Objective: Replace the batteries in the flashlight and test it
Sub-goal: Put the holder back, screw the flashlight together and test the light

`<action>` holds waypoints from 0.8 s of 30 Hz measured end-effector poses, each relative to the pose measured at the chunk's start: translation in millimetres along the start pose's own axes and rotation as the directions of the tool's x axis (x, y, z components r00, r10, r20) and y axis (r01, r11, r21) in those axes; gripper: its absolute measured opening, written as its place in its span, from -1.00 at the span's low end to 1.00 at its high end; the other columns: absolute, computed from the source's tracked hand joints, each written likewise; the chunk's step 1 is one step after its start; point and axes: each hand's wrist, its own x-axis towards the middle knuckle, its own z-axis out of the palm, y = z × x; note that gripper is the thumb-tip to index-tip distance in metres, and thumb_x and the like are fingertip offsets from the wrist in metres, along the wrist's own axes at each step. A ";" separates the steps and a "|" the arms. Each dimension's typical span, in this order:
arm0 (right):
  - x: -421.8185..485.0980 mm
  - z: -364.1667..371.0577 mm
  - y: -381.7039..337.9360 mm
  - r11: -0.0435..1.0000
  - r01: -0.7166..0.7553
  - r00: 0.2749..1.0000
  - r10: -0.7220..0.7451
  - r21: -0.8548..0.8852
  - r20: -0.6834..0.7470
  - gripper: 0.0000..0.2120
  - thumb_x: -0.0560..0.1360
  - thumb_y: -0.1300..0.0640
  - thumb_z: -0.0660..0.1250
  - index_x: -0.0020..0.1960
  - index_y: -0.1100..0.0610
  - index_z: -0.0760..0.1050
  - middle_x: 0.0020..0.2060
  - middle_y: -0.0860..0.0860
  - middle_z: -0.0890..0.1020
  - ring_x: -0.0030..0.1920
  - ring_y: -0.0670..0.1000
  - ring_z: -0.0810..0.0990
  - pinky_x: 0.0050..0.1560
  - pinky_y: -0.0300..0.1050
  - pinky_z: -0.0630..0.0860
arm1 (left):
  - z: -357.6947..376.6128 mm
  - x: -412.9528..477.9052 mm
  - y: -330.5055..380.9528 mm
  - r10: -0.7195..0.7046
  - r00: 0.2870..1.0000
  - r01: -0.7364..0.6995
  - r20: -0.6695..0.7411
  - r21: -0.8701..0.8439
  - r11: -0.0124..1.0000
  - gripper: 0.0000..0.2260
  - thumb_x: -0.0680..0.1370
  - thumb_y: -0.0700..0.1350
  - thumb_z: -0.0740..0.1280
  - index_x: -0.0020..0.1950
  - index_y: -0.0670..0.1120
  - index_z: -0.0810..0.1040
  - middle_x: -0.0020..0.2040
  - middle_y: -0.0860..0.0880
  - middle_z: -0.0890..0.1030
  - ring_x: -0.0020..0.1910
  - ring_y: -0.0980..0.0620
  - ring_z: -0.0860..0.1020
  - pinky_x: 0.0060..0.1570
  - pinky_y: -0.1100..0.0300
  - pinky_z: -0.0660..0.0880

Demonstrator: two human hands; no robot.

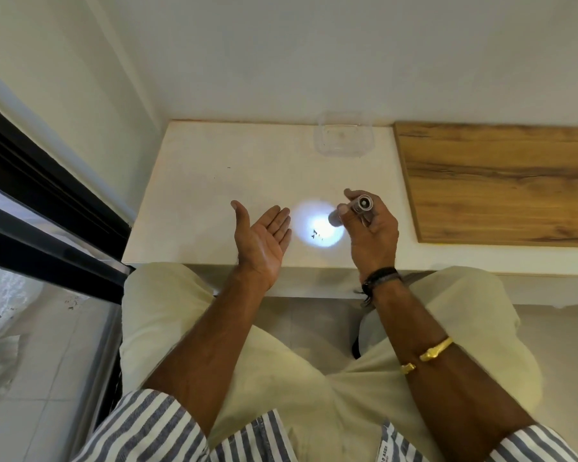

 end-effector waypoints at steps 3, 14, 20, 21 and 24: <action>-0.8 -0.3 -4.2 0.984 0.180 0.980 -0.180 -0.010 -0.083 -0.76 0.51 0.27 0.48 0.15 0.28 0.59 0.26 0.15 0.64 0.31 -0.07 0.60 0.29 -0.10 0.54 | 0.8 -1.0 -0.1 0.026 0.999 -0.025 -0.019 0.020 0.999 -0.12 0.52 0.48 -0.04 0.53 -0.19 0.29 0.49 -0.17 0.41 0.49 -0.15 0.36 0.52 -0.06 0.21; 3.4 -7.4 -6.8 0.968 0.112 0.985 -0.079 0.223 -0.152 -0.84 0.56 0.22 0.43 0.12 0.13 0.55 0.12 0.17 0.68 0.22 0.14 0.66 0.18 0.32 0.60 | 2.2 -3.0 1.5 0.039 0.998 -0.038 -0.052 0.030 0.999 -0.13 0.53 0.48 -0.07 0.53 -0.19 0.31 0.50 -0.17 0.40 0.50 -0.13 0.35 0.53 -0.04 0.19; -0.1 -6.6 -4.4 0.989 0.134 0.957 -0.145 -0.059 -0.252 -0.85 0.52 0.20 0.45 0.06 0.17 0.55 -0.13 -0.29 0.63 -0.07 -0.20 0.62 -0.05 0.01 0.61 | 0.9 -2.5 3.2 0.043 0.997 -0.042 -0.069 0.009 0.999 -0.12 0.52 0.48 -0.04 0.53 -0.20 0.30 0.49 -0.18 0.41 0.49 -0.14 0.35 0.51 -0.03 0.22; -0.5 -6.8 -4.9 0.988 0.150 0.956 -0.153 -0.033 -0.248 -0.84 0.52 0.22 0.45 0.08 0.17 0.56 -0.08 -0.25 0.65 -0.01 -0.17 0.64 0.00 0.03 0.62 | 1.3 -2.7 2.4 0.045 0.997 -0.044 -0.067 0.015 0.999 -0.12 0.52 0.48 -0.05 0.53 -0.20 0.30 0.49 -0.18 0.41 0.49 -0.15 0.35 0.51 -0.04 0.22; 0.9 -7.7 -5.8 0.975 0.179 0.970 -0.152 0.133 -0.190 -0.81 0.53 0.34 0.42 0.13 0.22 0.55 0.18 -0.05 0.65 0.30 0.04 0.60 0.25 0.33 0.54 | 2.3 -3.3 0.4 0.046 0.997 -0.044 -0.062 0.029 0.999 -0.13 0.52 0.48 -0.06 0.53 -0.18 0.30 0.50 -0.17 0.40 0.49 -0.16 0.35 0.52 -0.06 0.20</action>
